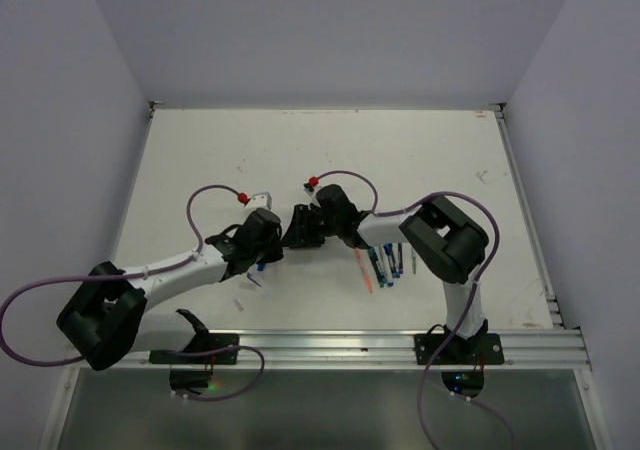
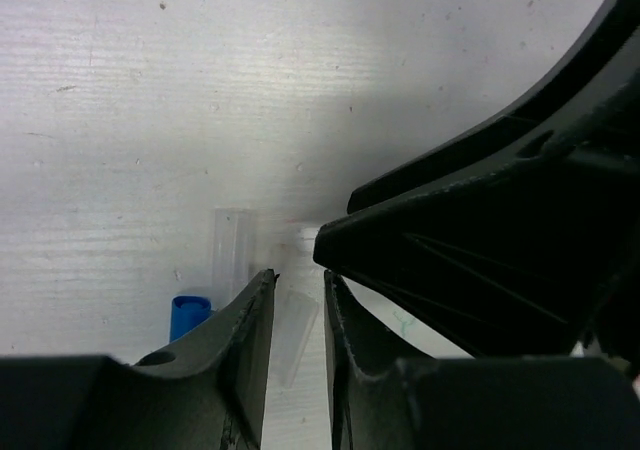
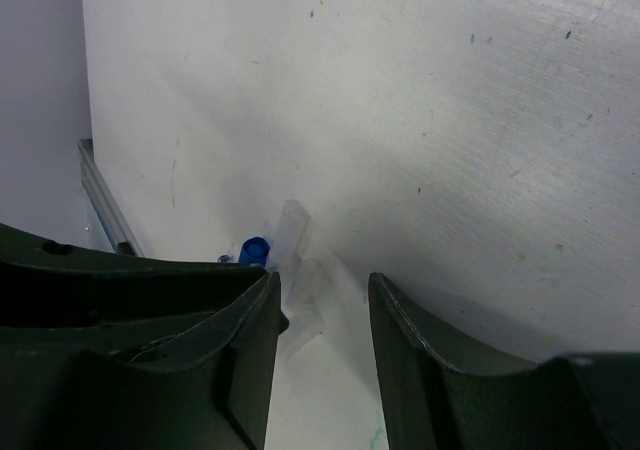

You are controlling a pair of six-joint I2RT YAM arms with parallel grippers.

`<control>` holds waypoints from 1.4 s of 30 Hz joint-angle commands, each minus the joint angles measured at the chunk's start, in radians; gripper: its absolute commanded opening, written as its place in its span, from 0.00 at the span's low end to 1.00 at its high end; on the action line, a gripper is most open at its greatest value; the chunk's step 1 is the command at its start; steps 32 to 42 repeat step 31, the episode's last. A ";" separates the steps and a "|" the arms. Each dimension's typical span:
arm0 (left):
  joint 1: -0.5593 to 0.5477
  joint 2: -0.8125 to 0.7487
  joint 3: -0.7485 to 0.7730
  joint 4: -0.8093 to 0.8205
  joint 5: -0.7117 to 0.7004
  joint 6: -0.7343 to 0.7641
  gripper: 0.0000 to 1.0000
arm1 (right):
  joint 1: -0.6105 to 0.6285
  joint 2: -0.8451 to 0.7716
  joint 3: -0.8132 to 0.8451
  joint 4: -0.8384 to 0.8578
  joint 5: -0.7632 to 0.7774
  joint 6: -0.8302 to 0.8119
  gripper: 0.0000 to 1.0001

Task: Open the pen caps

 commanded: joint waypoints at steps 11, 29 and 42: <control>-0.004 -0.291 -0.026 0.119 0.077 0.049 0.45 | 0.007 -0.265 -0.044 -0.344 0.254 -0.239 0.72; -0.008 -0.589 -0.237 0.309 0.256 -0.005 1.00 | 0.007 -1.086 -0.468 -0.801 0.646 -0.173 0.99; -0.008 -0.635 -0.264 0.334 0.296 -0.017 1.00 | 0.008 -1.182 -0.497 -0.830 0.635 -0.165 0.99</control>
